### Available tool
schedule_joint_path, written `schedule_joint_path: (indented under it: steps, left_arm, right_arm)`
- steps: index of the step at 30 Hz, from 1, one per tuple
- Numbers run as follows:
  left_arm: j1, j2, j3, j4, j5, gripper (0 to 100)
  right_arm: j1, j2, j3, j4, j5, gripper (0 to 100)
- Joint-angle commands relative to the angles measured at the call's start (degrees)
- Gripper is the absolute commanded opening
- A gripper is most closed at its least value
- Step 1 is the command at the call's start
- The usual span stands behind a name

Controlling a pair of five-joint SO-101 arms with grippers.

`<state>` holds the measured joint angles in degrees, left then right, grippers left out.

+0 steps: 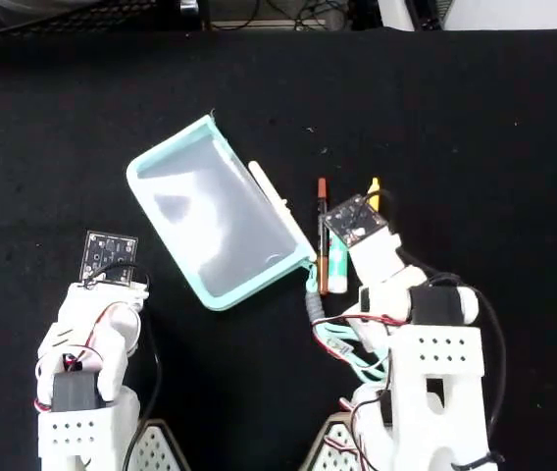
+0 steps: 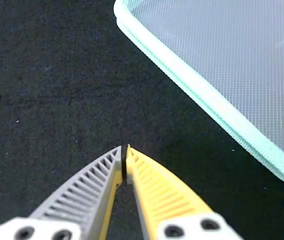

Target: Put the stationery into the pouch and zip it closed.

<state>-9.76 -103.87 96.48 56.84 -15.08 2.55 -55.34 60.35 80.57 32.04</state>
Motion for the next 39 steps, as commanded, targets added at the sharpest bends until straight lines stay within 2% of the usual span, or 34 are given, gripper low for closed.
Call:
schedule_joint_path:
  steps: [1,6,8,16,24,28,33,39]
  left_arm:
    - [0.2,-0.2,0.8,-0.4,-0.6,3]
    - [0.2,-0.2,0.8,-0.4,-0.6,3]
    - [0.2,-0.2,0.8,-0.4,-0.6,3]
    - [0.2,-0.2,0.8,-0.4,-0.6,3]
    - [0.2,-0.2,0.8,-0.4,-0.7,3]
    - [0.2,-0.2,0.8,-0.4,-0.7,3]
    - [0.2,-0.2,0.8,-0.4,-0.7,3]
    - [0.2,-0.2,0.8,-0.4,-0.7,3]
  right_arm:
    - [-2.3,-0.9,-3.1,0.1,0.1,23.7]
    - [-16.7,0.0,0.9,-4.4,-9.4,23.9]
    - [-19.7,2.1,1.0,-6.0,-12.0,24.0]
    - [-20.3,15.4,-0.7,-14.2,-16.4,23.7]
    - [-20.4,29.2,1.3,-27.6,-18.6,23.6]
    - [-22.2,31.3,1.2,-28.2,-19.3,22.7]
    - [-25.5,31.7,1.5,-28.0,-19.3,12.9]
    - [-25.6,31.7,2.5,-29.3,-19.3,12.7]
